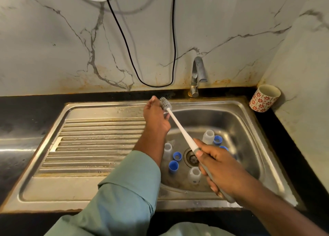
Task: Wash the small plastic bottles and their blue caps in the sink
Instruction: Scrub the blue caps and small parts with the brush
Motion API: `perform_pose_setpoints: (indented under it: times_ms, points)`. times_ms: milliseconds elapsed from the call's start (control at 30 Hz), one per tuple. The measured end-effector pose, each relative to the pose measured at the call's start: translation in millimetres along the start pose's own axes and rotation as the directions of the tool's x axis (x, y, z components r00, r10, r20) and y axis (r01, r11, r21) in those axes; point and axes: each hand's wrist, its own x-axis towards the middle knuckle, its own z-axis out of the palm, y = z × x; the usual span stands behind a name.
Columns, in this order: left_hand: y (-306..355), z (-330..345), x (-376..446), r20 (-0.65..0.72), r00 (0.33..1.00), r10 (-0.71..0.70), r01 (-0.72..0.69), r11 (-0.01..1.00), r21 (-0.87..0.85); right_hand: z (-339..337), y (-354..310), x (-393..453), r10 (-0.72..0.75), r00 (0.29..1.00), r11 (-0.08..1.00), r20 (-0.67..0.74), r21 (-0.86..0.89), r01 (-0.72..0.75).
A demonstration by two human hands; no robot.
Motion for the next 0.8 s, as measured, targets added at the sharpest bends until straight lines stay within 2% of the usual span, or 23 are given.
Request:
perform_pose_setpoints:
  times_ms: [100, 200, 300, 367, 433, 533, 667, 800]
  points:
    - [-3, 0, -1, 0.06, 0.997, 0.05, -0.054, 0.997, 0.06, 0, -5, 0, -0.001, 1.0, 0.997, 0.0, 0.071, 0.001]
    - [-5, -1, 0, 0.128, 0.991, -0.026, 0.008, 0.99, 0.14, -1, -10, 1, 0.007, 0.999, 0.994, -0.043, 0.106, -0.002]
    - [-5, -6, 5, 0.173, 0.984, -0.045, 0.019, 0.988, 0.151, 0, -14, -4, 0.038, 0.999, 0.991, -0.003, 0.131, -0.037]
    - [-9, -7, 5, 0.211, 0.974, -0.079, 0.042, 0.984, 0.175, 0, -16, -2, 0.059, 0.998, 0.987, -0.025, 0.151, -0.055]
    - [-14, -7, 4, 0.178, 0.979, -0.101, 0.081, 0.99, 0.118, 0, -17, 1, 0.073, 0.996, 0.987, -0.048, 0.148, -0.065]
    - [-15, -9, 8, 0.04, 0.995, -0.091, 0.092, 0.996, -0.017, 0, -16, 0, 0.095, 0.995, 0.986, -0.017, 0.143, -0.091]
    - [-20, -8, 2, 0.024, 0.995, -0.093, 0.093, 0.995, -0.032, -1, -15, 4, 0.111, 0.992, 0.983, -0.058, 0.153, -0.101]
    - [-18, -9, 7, -0.036, 0.996, -0.076, 0.071, 0.991, -0.117, 3, -15, -1, 0.116, 0.993, 0.979, 0.001, 0.169, -0.115]
